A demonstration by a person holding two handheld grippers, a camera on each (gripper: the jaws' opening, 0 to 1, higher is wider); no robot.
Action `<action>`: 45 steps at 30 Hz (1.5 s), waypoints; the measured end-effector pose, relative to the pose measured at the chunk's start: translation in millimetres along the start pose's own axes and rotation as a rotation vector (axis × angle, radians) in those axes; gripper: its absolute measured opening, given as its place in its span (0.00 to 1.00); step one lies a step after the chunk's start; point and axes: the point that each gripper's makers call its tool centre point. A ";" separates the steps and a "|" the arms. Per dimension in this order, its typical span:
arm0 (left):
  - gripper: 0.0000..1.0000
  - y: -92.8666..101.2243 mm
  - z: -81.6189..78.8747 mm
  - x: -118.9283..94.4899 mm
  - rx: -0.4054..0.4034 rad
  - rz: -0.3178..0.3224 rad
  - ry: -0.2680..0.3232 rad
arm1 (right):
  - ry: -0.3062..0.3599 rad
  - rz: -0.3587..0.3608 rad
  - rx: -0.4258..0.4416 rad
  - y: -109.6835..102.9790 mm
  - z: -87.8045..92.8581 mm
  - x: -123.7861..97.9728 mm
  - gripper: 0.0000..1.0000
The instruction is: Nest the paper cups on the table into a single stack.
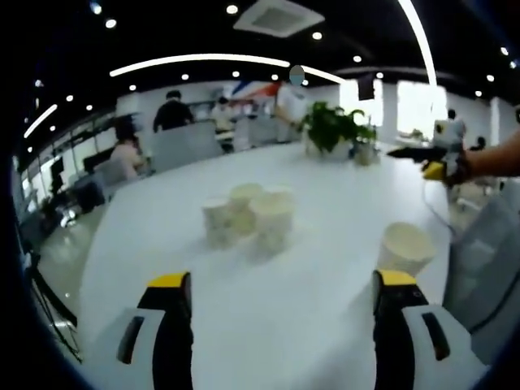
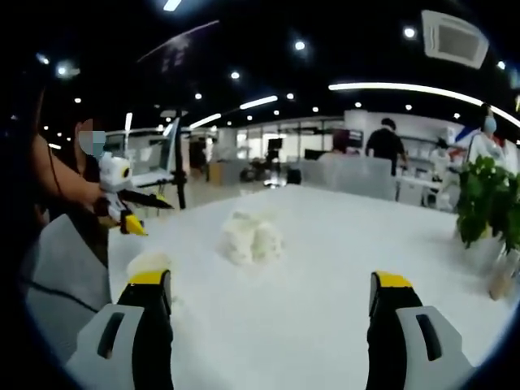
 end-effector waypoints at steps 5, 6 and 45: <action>0.89 1.6 -1.6 13.8 -0.014 0.009 0.003 | -0.006 0.012 0.012 2.9 0.7 -2.4 1.00; 0.89 2.4 -2.0 17.5 -0.011 0.013 0.002 | -0.008 0.014 0.017 3.7 1.8 -2.9 1.00; 0.70 -14.6 -33.0 140.2 -0.020 0.028 0.061 | -0.019 0.037 0.046 7.0 8.5 -5.3 1.00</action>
Point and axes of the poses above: the point that each gripper's makers call its tool centre point, and the gripper's own axes: x roughly forward along the fingers, y roughly to its right, z roughly out of its underside, and after that the axes turned 15 degrees about x, right-handed
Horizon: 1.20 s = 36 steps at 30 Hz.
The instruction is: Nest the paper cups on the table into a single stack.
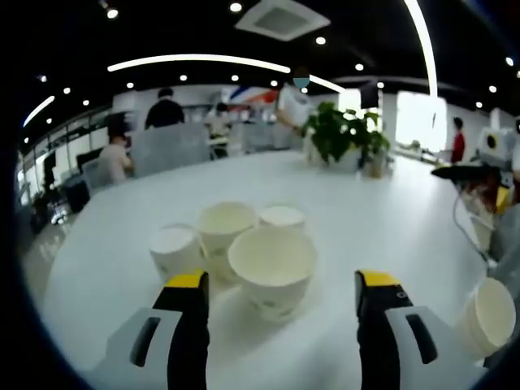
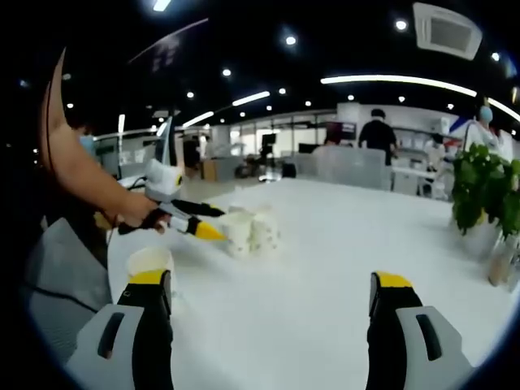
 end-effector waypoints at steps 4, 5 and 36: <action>0.69 -0.4 -0.7 9.9 0.009 0.010 -0.009 | -0.002 0.003 0.002 1.1 1.8 -2.1 1.00; 0.67 0.1 -1.3 12.3 0.014 0.013 -0.009 | -0.004 0.005 0.005 2.6 2.7 -2.5 1.00; 0.44 -2.0 11.1 12.4 0.095 0.020 -0.058 | 0.007 0.012 0.015 0.5 2.8 -4.3 0.99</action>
Point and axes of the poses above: the point that each gripper's makers call its tool centre point, and the gripper's own axes: x roughly forward along the fingers, y roughly to its right, z roughly out of its underside, and after that the axes turned 15 degrees about x, right-handed
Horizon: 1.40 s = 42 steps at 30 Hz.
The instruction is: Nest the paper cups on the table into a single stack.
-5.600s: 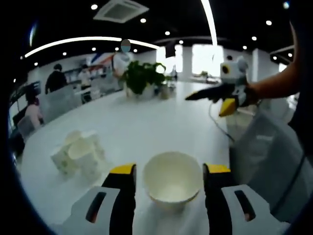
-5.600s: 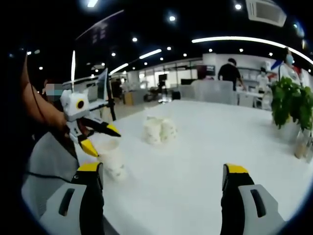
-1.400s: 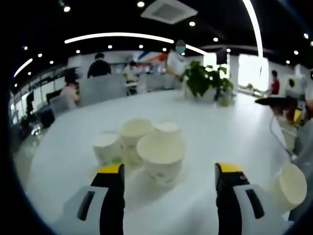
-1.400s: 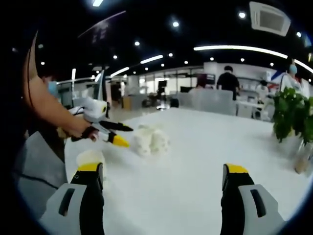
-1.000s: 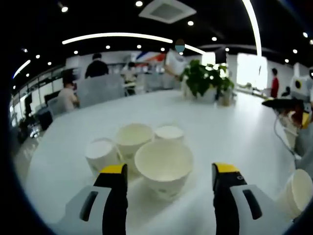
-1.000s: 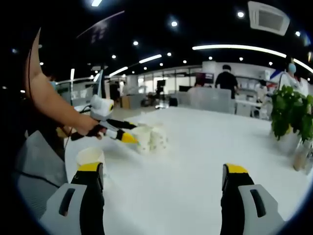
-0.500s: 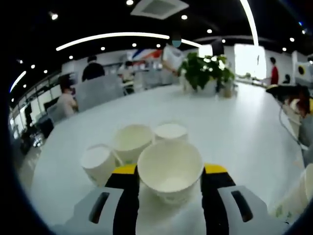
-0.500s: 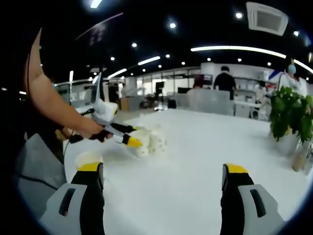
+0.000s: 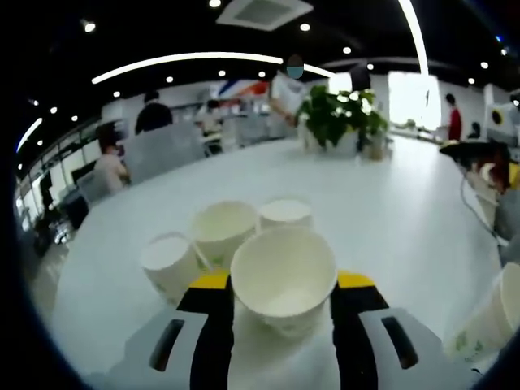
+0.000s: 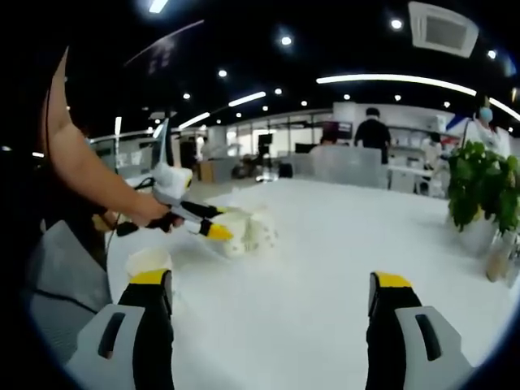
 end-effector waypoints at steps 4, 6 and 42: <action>0.44 -0.3 -3.4 -4.0 0.001 0.000 0.010 | 0.000 -0.003 -0.002 -1.6 0.1 0.1 0.99; 0.44 -0.5 -6.7 -6.2 0.005 -0.001 0.019 | -0.002 -0.004 -0.002 -2.1 0.8 0.2 0.99; 0.45 -61.7 -83.8 -31.0 0.022 0.063 0.080 | -0.015 -0.022 -0.017 -3.0 -7.4 6.9 1.00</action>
Point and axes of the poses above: the point that each gripper's makers call its tool centre point, and the gripper's own axes: x roughly forward along the fingers, y roughly to its right, z roughly out of its underside, and after that the axes turned 15 degrees about x, right-handed
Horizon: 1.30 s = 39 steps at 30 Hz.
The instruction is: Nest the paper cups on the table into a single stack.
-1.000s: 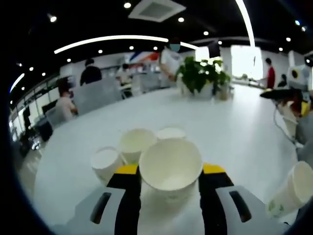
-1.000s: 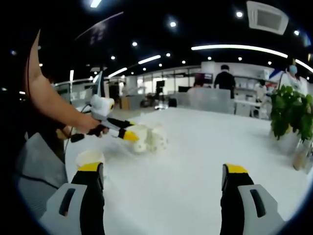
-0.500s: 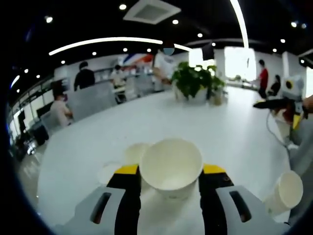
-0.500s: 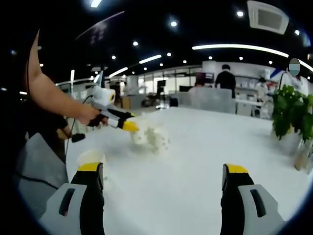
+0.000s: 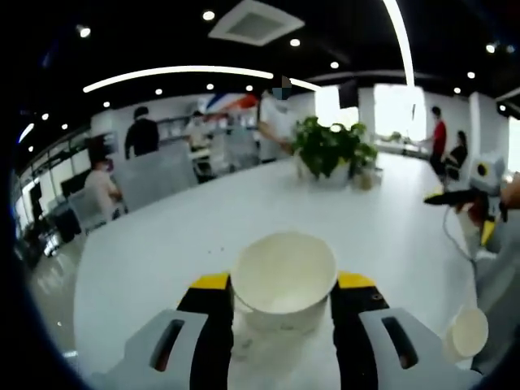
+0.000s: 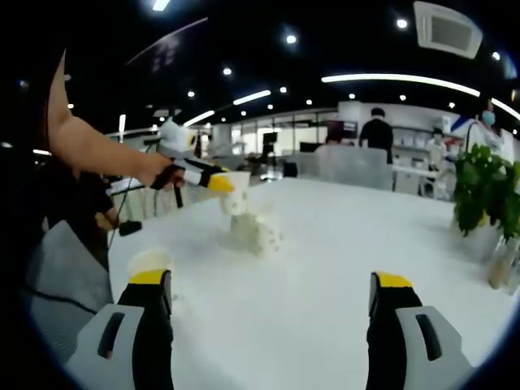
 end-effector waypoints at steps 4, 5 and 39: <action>0.45 -7.9 -7.1 -2.3 0.015 0.009 -0.004 | -0.004 -0.004 -0.001 -0.8 0.1 1.4 1.00; 0.45 -9.2 -9.2 -2.8 0.018 0.013 -0.004 | -0.005 -0.004 -0.001 -0.5 0.3 1.7 1.00; 0.45 -15.0 -62.6 -6.2 0.085 0.094 0.031 | -0.007 -0.001 -0.017 0.1 -4.2 4.5 1.00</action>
Point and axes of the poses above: the point that each gripper's makers call its tool centre point, and the gripper's own axes: x roughly forward along the fingers, y roughly to its right, z roughly out of its underside, and after that the axes turned 15 degrees about x, right-handed
